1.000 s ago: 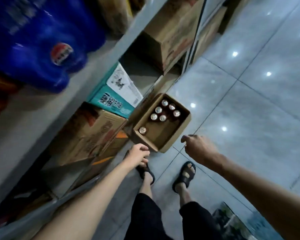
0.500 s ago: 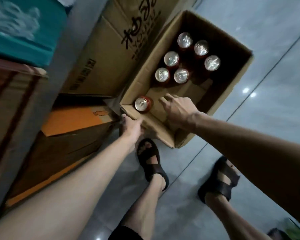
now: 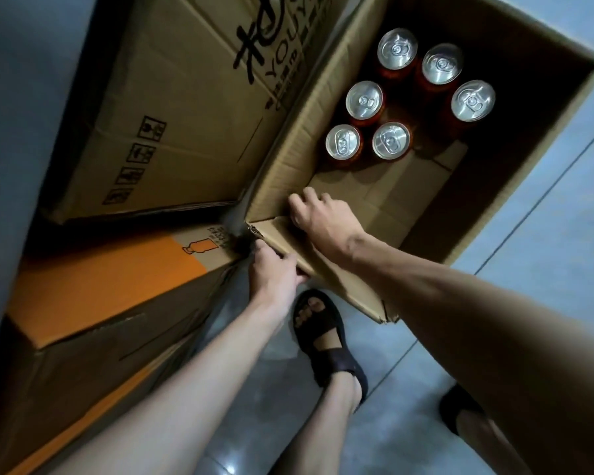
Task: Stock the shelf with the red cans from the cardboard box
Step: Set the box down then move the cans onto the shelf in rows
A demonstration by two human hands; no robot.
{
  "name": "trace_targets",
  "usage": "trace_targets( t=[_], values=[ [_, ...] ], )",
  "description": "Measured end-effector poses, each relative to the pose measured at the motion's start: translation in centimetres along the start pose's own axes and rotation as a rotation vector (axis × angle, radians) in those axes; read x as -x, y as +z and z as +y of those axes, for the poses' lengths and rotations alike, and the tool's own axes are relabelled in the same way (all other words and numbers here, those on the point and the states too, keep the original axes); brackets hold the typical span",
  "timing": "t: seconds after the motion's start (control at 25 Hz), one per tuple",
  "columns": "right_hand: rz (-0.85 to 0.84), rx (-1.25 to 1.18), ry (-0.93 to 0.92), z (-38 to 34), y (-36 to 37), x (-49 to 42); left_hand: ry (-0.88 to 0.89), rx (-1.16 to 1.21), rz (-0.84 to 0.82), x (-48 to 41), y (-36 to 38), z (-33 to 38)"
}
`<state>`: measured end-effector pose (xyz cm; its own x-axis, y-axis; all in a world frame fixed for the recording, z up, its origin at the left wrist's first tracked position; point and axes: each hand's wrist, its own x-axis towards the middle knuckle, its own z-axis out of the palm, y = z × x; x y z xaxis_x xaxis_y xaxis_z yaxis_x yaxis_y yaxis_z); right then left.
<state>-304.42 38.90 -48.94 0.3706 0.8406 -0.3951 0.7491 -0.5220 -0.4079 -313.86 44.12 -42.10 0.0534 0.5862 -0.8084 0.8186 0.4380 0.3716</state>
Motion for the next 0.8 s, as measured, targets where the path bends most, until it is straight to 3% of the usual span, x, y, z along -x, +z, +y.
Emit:
trace_targets(
  t=[0.12, 0.28, 0.4, 0.48, 0.56, 0.8],
  values=[
    [0.017, -0.355, 0.219, 1.8, -2.2, 3.7, -0.06, -0.082, -0.004, 0.2, -0.2, 0.2],
    [0.087, -0.773, 0.466, 4.4, -8.9, 10.2, 0.066, -0.426, 0.016, 5.2, -1.0, 1.5],
    [0.079, -1.198, 0.584, 5.3, -16.7, 15.6, 0.236, -0.498, -0.224, 12.2, -1.6, 5.9],
    [0.059, -1.358, 0.574, 4.9, -22.6, 19.0, 0.327, -0.468, -0.441, 17.2, -2.7, 10.1],
    [0.041, -1.411, 0.527, 4.0, -28.2, 21.8, 0.349, -0.438, -0.558, 22.2, -4.4, 14.0],
    [-0.079, -1.41, 0.288, -1.5, -49.1, 31.1, 0.327, -0.337, -0.641, 41.5, -13.2, 24.1]
  ],
)
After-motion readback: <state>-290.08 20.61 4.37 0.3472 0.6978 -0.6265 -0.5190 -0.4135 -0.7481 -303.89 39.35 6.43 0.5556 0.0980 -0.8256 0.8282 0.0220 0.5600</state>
